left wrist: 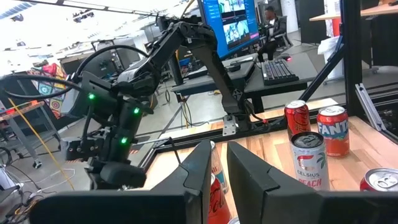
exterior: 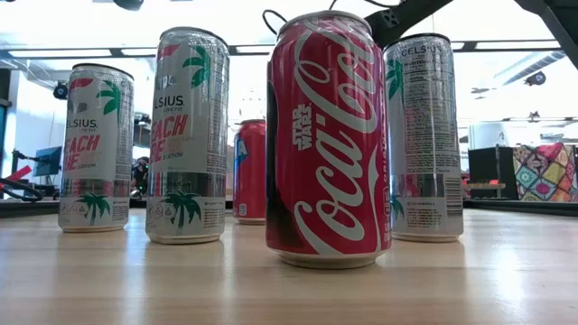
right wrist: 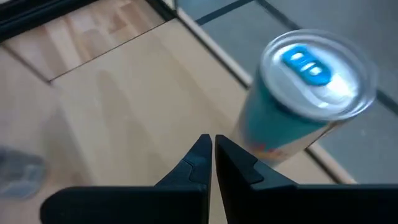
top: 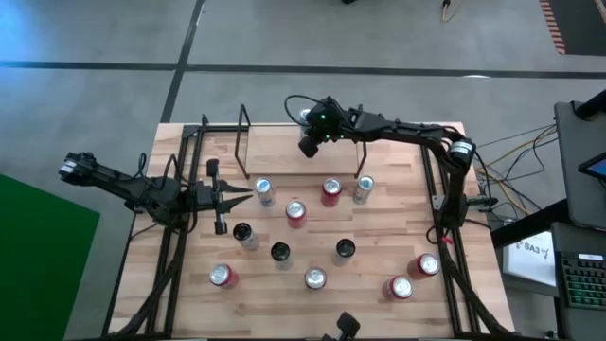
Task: Place canned beverage on shelf
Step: Put the bottom left orange soda can on the shelf
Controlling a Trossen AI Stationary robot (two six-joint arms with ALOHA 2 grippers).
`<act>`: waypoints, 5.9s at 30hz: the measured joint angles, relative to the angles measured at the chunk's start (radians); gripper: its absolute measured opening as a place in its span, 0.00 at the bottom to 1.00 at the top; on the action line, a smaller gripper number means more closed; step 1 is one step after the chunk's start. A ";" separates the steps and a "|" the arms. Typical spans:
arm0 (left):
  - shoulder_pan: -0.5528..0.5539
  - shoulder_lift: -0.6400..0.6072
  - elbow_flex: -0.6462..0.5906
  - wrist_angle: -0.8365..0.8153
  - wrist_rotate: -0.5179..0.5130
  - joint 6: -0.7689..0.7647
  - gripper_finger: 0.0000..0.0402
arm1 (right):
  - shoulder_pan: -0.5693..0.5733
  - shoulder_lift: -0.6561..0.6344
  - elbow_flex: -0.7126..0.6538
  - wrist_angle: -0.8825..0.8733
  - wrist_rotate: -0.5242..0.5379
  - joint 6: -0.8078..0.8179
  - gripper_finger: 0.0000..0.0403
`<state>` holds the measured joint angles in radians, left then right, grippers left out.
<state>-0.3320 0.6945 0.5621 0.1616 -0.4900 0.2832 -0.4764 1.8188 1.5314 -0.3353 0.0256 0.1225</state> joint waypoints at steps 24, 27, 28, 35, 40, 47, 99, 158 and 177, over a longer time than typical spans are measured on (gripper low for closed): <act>-0.050 0.212 0.013 0.221 0.014 -0.192 0.09 | 0.556 -0.406 -0.081 -0.336 0.258 0.079 0.03; -0.082 0.255 0.063 0.213 0.014 -0.206 0.09 | 0.647 -0.449 -0.137 -0.319 0.315 0.125 0.03; -0.093 0.269 0.085 0.194 0.014 -0.207 0.09 | 0.674 -0.460 -0.157 -0.302 0.327 0.132 0.03; -0.145 0.372 0.269 -0.046 0.012 -0.250 0.09 | 0.833 -0.510 -0.261 -0.198 0.342 0.180 0.03; -0.186 0.438 0.357 -0.154 0.010 -0.303 0.09 | 0.934 -0.501 -0.275 -0.198 0.337 0.237 0.03; -0.249 0.473 0.402 -0.232 0.003 -0.350 0.09 | 1.062 -0.482 -0.276 -0.198 0.334 0.327 0.03; -0.399 0.647 0.585 -0.820 0.269 -1.584 0.04 | 1.264 -0.478 -0.672 0.589 0.580 -0.045 0.03; -0.472 0.933 0.745 -1.457 0.407 -1.711 0.91 | 1.263 -0.478 -0.671 0.626 0.579 -0.002 0.03; -0.472 0.930 0.653 -1.317 0.420 -1.698 0.72 | 1.263 -0.478 -0.671 0.633 0.579 -0.010 0.03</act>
<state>-0.8043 1.6245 1.2153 -1.1551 -0.0701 -1.4150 0.7868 1.3403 0.8604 0.2974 0.6047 0.1123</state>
